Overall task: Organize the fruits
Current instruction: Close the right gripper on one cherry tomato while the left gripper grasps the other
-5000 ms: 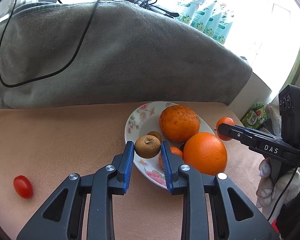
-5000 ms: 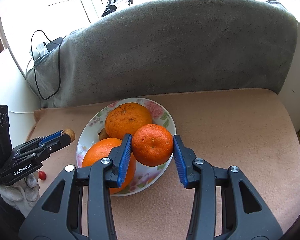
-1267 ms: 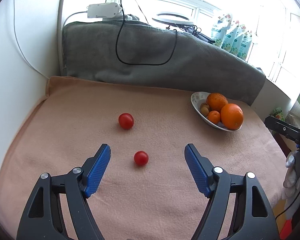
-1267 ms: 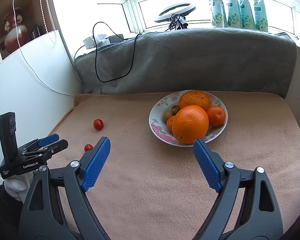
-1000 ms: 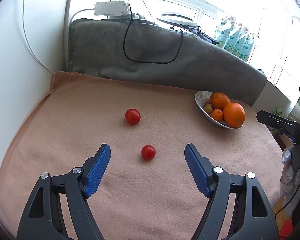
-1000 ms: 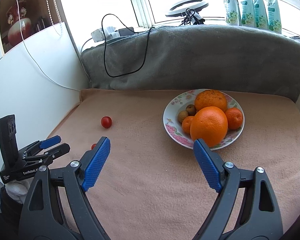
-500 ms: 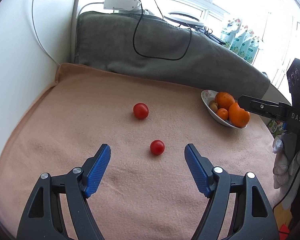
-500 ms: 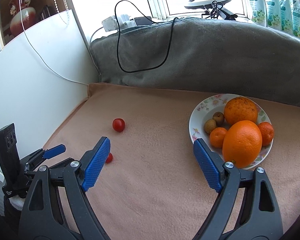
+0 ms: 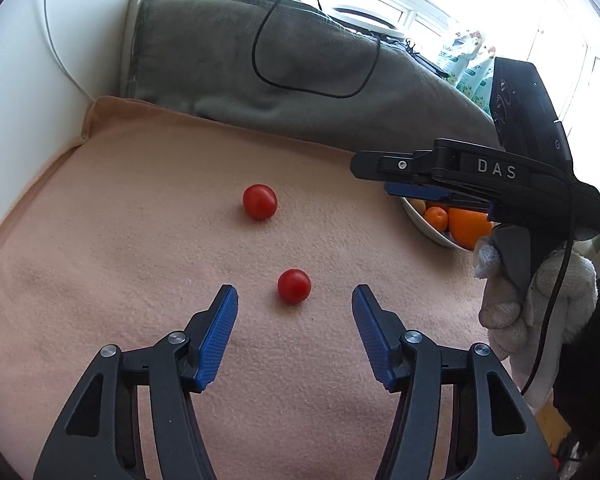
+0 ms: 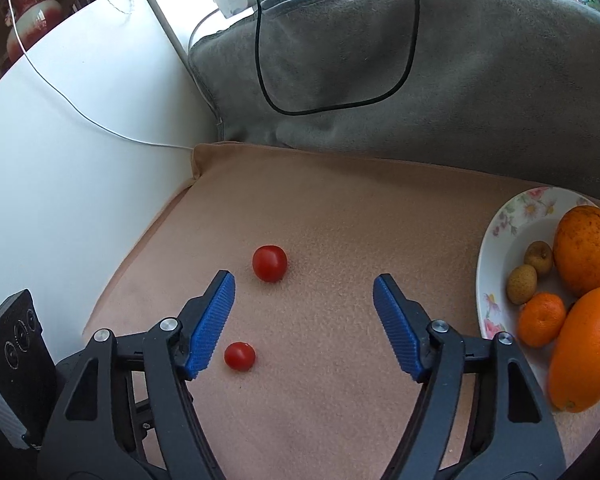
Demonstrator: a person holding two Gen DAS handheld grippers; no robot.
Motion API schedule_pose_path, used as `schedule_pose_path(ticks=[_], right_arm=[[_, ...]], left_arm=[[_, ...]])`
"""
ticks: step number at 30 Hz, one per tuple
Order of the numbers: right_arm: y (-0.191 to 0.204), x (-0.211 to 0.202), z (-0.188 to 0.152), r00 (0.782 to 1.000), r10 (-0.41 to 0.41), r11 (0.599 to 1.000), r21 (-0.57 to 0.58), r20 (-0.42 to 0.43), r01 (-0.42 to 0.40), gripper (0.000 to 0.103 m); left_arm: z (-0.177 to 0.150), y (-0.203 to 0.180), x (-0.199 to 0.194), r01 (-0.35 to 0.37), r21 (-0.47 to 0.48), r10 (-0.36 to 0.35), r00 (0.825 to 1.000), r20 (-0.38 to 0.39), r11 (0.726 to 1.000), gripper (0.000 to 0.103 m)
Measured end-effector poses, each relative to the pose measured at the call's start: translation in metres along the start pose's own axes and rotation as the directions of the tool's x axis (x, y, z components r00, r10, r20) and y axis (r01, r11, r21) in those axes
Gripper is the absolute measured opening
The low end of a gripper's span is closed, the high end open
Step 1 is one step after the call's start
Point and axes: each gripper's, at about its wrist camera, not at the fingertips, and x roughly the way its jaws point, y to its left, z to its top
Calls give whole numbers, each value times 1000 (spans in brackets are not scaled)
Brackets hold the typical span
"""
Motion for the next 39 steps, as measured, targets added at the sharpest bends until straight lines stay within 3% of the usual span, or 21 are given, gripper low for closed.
schedule_pose_path(ticks=[2,8,27,39], right_arm=[[4,13,2,999,25,1000,-4,-30,-25,62],[9,44,8,994,60,998,-3,-87,-61,54],[24,96,17,987,22,996,-80,-156,-35,42],[31,108,21,983,2,991,-130,-181,-26,34]], left_arm=[[-1,1,4,15,-9,-15,1000,-12,1000,57],[1,-1,16,35,-19,-36,999,-40,999,53],[5,3,47,35,-40,-38,995,-96,999,38],[12,7,63,22,-50,-27,994,-106,999,28]])
